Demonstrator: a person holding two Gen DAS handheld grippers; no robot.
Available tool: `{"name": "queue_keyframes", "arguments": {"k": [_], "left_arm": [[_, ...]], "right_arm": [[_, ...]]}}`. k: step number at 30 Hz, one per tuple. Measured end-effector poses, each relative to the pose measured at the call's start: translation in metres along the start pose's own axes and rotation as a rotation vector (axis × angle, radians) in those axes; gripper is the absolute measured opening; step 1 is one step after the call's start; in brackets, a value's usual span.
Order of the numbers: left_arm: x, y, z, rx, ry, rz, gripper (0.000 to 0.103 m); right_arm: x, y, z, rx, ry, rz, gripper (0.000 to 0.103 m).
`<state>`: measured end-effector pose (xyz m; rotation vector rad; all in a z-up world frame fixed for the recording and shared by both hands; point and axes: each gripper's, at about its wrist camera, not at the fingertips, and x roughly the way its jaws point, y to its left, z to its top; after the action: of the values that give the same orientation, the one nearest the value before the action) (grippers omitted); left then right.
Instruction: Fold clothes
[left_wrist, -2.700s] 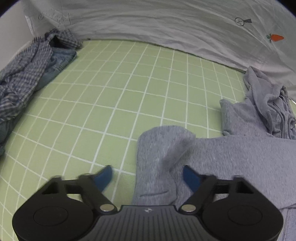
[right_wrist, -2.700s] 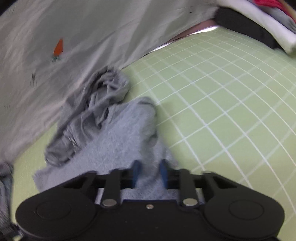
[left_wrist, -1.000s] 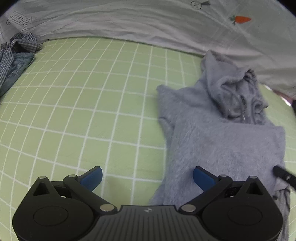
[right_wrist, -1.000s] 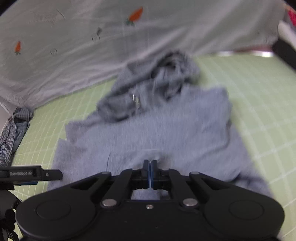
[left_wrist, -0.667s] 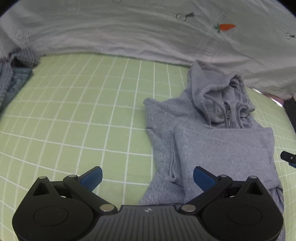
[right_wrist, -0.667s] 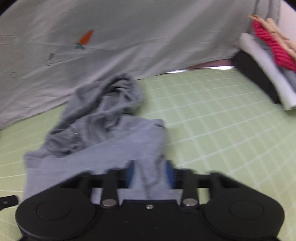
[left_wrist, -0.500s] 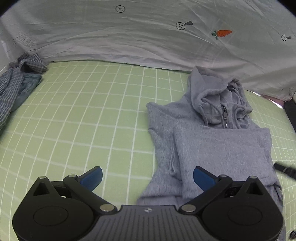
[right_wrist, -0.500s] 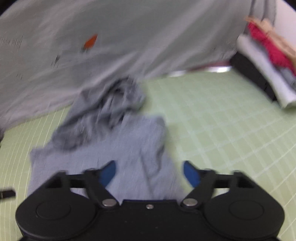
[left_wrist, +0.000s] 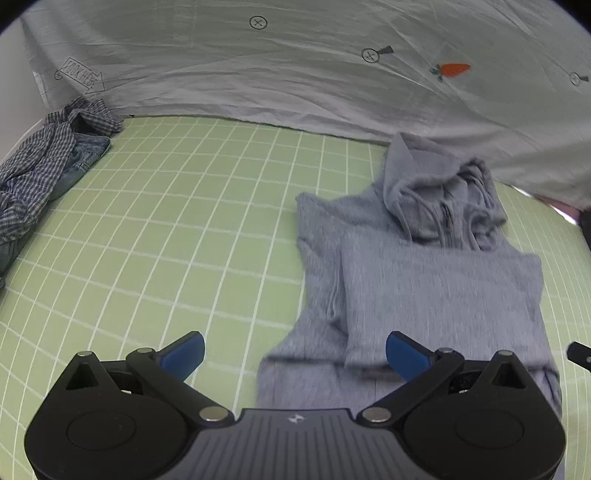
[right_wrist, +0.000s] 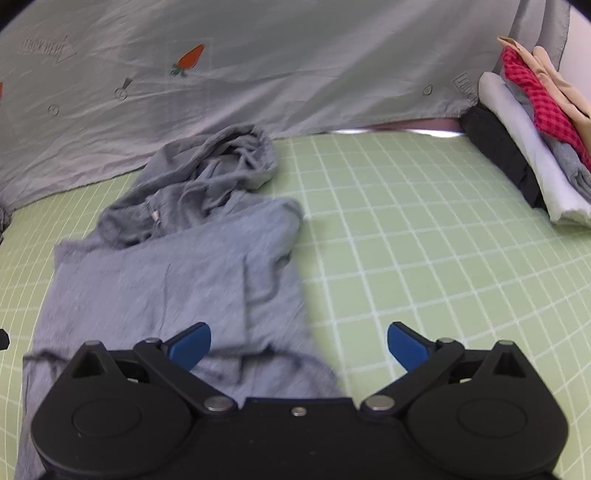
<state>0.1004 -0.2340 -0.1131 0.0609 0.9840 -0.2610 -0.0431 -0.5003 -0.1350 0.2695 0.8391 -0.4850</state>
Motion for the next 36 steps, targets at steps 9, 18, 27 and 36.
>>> {"name": "queue_keyframes", "arguments": {"k": [9, 18, 27, 36], "left_arm": [[0.073, -0.039, 0.085, 0.072, -0.01, 0.001, 0.103], [0.152, -0.091, 0.153, 0.19, -0.016, -0.045, 0.103], [0.176, -0.108, 0.163, 0.247, -0.122, 0.151, 0.103], [0.146, -0.065, 0.172, 0.106, -0.213, 0.244, 0.103]], "right_arm": [[0.069, -0.016, 0.066, 0.009, -0.005, 0.0, 0.103], [0.165, -0.025, 0.135, 0.108, -0.018, 0.02, 0.103], [0.205, -0.003, 0.148, -0.055, 0.012, -0.071, 0.103], [0.178, -0.01, 0.142, -0.174, -0.045, -0.245, 0.103]]}}
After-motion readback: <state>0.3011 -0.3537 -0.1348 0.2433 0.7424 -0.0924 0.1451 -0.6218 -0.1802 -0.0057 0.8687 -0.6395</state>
